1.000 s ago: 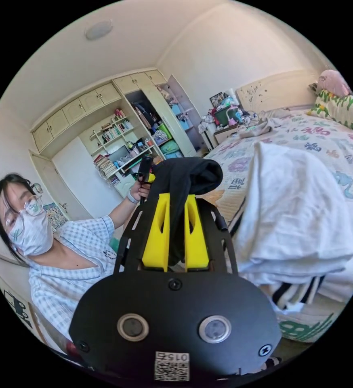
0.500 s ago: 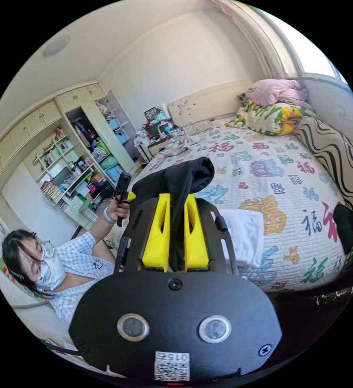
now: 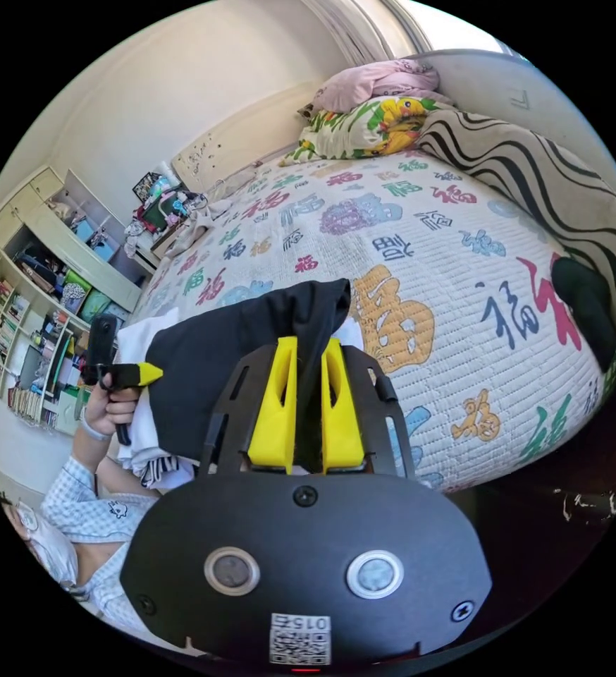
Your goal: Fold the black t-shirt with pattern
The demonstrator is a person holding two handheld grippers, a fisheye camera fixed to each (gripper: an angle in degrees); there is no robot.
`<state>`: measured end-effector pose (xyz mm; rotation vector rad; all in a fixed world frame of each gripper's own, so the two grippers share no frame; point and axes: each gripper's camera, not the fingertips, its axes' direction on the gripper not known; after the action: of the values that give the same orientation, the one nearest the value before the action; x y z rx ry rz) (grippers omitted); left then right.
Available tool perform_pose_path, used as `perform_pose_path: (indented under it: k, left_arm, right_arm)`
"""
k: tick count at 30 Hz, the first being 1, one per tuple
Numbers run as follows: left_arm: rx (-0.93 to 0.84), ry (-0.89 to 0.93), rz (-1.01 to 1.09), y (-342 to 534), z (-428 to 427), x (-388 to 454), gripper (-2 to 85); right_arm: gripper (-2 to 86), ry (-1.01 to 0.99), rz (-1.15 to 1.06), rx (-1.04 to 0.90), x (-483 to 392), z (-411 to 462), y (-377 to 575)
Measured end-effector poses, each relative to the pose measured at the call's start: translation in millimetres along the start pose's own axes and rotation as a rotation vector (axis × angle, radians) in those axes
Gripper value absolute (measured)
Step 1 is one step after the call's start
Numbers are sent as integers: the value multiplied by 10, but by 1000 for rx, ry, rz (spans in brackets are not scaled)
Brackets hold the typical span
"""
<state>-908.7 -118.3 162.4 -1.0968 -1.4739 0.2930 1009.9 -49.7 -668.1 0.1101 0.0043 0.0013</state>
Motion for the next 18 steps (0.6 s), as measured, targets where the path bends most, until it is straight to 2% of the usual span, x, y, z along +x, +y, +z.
perform_pose_path:
  k: [5,13,18]
  left_arm:
    - [1,-48,55,41,286,-69,56]
    - [-12,22,54,157,684,-247,51]
    - [-20,189,94,263,696,-118,45]
  right_arm:
    - [59,-42,25,56,166,-257,97]
    - [58,-4,-7,78,144,-780,228]
    - [57,-93,-127,192,-104,-1427,530]
